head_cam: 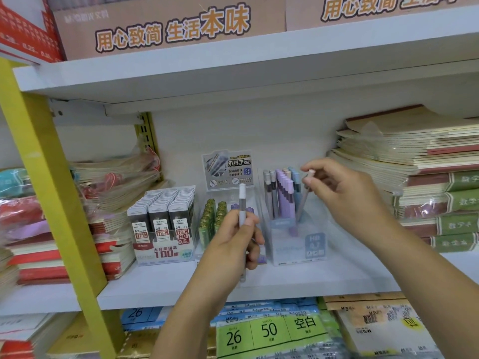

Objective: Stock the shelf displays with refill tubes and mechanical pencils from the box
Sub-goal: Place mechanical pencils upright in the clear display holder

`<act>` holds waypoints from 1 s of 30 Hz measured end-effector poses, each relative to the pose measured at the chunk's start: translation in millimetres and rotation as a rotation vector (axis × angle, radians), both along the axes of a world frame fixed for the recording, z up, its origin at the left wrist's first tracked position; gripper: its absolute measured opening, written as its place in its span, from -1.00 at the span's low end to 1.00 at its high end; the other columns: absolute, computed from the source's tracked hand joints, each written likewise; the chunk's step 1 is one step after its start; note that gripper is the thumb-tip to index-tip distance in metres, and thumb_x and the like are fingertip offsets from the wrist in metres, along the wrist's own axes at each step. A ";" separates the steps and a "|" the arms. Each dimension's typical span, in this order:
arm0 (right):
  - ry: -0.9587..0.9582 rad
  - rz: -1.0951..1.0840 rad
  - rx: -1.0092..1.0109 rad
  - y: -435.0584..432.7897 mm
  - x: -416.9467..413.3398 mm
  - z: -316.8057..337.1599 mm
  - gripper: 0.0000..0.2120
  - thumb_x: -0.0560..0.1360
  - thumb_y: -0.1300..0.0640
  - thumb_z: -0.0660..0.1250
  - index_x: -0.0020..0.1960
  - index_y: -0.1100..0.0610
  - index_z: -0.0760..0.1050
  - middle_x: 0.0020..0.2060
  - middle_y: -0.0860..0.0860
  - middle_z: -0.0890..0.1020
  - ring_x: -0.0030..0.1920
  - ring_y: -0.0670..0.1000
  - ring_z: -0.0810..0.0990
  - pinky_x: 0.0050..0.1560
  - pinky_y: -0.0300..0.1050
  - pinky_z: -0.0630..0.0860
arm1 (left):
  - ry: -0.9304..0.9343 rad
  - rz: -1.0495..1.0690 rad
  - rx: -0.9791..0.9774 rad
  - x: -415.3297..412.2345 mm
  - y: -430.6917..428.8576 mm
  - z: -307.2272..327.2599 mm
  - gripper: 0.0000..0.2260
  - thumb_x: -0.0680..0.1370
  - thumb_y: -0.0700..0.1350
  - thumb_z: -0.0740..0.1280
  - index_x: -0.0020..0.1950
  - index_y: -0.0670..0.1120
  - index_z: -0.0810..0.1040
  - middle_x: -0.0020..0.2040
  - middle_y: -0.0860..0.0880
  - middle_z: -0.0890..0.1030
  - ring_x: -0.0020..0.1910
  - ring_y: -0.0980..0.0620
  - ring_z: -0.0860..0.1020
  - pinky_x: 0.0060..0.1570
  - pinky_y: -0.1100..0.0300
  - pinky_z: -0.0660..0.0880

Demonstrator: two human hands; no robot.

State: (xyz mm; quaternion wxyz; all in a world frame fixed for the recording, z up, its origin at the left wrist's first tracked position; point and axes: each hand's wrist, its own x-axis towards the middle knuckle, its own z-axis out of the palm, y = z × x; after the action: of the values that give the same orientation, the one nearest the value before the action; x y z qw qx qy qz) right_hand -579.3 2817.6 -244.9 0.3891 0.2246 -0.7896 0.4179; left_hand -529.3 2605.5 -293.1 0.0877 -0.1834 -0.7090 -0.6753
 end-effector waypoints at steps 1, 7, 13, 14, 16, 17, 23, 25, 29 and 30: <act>-0.006 -0.001 0.027 -1.2 -0.3 -1.0 -0.85 0.50 0.21 0.39 0.02 -0.01 0.59 -0.25 -0.14 0.63 -0.19 -0.15 0.59 -0.14 -0.34 0.47 | 0.016 0.005 -0.018 0.6 -0.1 0.2 -0.75 0.71 -0.05 0.14 -0.05 0.09 0.56 -0.26 0.06 0.56 -0.38 0.09 0.44 -0.36 0.27 0.42; -0.028 -0.012 0.060 -3.3 0.9 -0.4 -0.74 0.50 0.16 0.39 0.02 -0.13 0.39 -0.26 -0.16 0.62 -0.16 -0.26 0.56 -0.21 -0.50 0.38 | 0.040 0.009 -0.058 2.8 -3.0 2.4 -0.75 0.70 -0.03 0.15 0.06 0.20 0.61 -0.30 0.07 0.54 -0.42 0.11 0.39 -0.41 0.38 0.43; 0.038 -0.139 0.133 -5.8 -8.2 -5.2 -0.78 0.50 0.18 0.38 0.10 -0.05 0.53 -0.13 -0.12 0.54 -0.10 -0.15 0.50 -0.14 -0.37 0.34 | 0.018 0.000 -0.041 0.6 -5.0 0.3 -0.75 0.70 0.01 0.14 0.08 0.26 0.60 -0.33 0.09 0.51 -0.45 0.11 0.29 -0.46 0.34 0.31; 0.040 -0.185 0.173 -5.7 -11.0 -5.8 -0.73 0.51 0.18 0.38 0.19 -0.04 0.54 -0.06 -0.07 0.50 -0.04 -0.10 0.48 -0.09 -0.29 0.33 | 0.016 -0.002 -0.032 0.1 -5.3 -0.1 -0.75 0.70 0.01 0.14 0.08 0.26 0.60 -0.33 0.09 0.51 -0.45 0.12 0.30 -0.46 0.35 0.32; 0.034 -0.261 0.231 -5.7 -15.5 -7.9 -0.65 0.52 0.17 0.36 0.28 -0.04 0.52 0.00 -0.03 0.40 0.05 -0.02 0.42 -0.02 -0.20 0.32 | 0.012 -0.006 -0.015 -1.1 -5.5 -1.1 -0.74 0.69 0.02 0.14 0.09 0.26 0.61 -0.32 0.09 0.52 -0.44 0.12 0.31 -0.46 0.34 0.32; 0.022 -0.278 0.242 -5.9 -17.3 -9.0 -0.65 0.53 0.16 0.35 0.29 -0.06 0.52 0.00 -0.03 0.37 0.08 0.00 0.39 0.00 -0.17 0.31 | 0.008 -0.008 -0.007 -1.9 -5.3 -1.9 -0.74 0.69 0.03 0.14 0.09 0.26 0.62 -0.31 0.09 0.52 -0.44 0.12 0.32 -0.45 0.34 0.33; -0.129 -0.258 0.278 -6.5 -23.7 -12.8 -0.65 0.60 0.10 0.23 0.36 -0.12 0.45 0.09 -0.05 0.35 0.14 -0.09 0.22 0.13 -0.25 0.16 | -0.021 -0.013 0.004 -3.3 -3.0 -4.7 -0.73 0.69 0.02 0.15 0.09 0.24 0.65 -0.26 0.09 0.54 -0.38 0.13 0.38 -0.37 0.33 0.39; -0.076 -0.228 0.220 -7.9 -19.0 -11.5 -0.66 0.61 0.12 0.20 0.37 -0.04 0.45 0.18 0.00 0.41 0.22 -0.06 0.25 0.16 -0.32 0.11 | -0.010 -0.006 -0.026 -2.1 -2.8 -3.9 -0.74 0.69 0.03 0.15 0.10 0.24 0.64 -0.26 0.10 0.54 -0.36 0.13 0.40 -0.33 0.32 0.40; 0.086 -0.096 0.047 -15.8 8.8 0.2 -0.78 0.59 0.11 0.24 0.18 -0.06 0.56 0.00 -0.14 0.60 0.05 -0.08 0.50 0.00 -0.40 0.33 | 0.033 -0.024 -0.080 3.3 -1.0 1.4 -0.75 0.69 0.03 0.15 0.12 0.22 0.62 -0.28 0.10 0.56 -0.36 0.13 0.44 -0.34 0.32 0.41; 0.038 0.016 -0.017 -19.3 18.1 4.3 -0.81 0.57 0.08 0.27 0.13 -0.13 0.56 -0.09 -0.17 0.64 -0.03 -0.10 0.56 -0.06 -0.40 0.41 | 0.041 -0.033 -0.081 5.0 0.8 3.2 -0.75 0.69 0.02 0.15 0.12 0.22 0.63 -0.29 0.09 0.57 -0.37 0.13 0.44 -0.36 0.33 0.41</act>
State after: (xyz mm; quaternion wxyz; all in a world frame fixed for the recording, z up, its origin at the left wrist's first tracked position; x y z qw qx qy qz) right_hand -561.2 2798.3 -240.7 0.4025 0.2353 -0.7767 0.4236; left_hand -524.3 2606.3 -289.9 0.0836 -0.2126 -0.7305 -0.6436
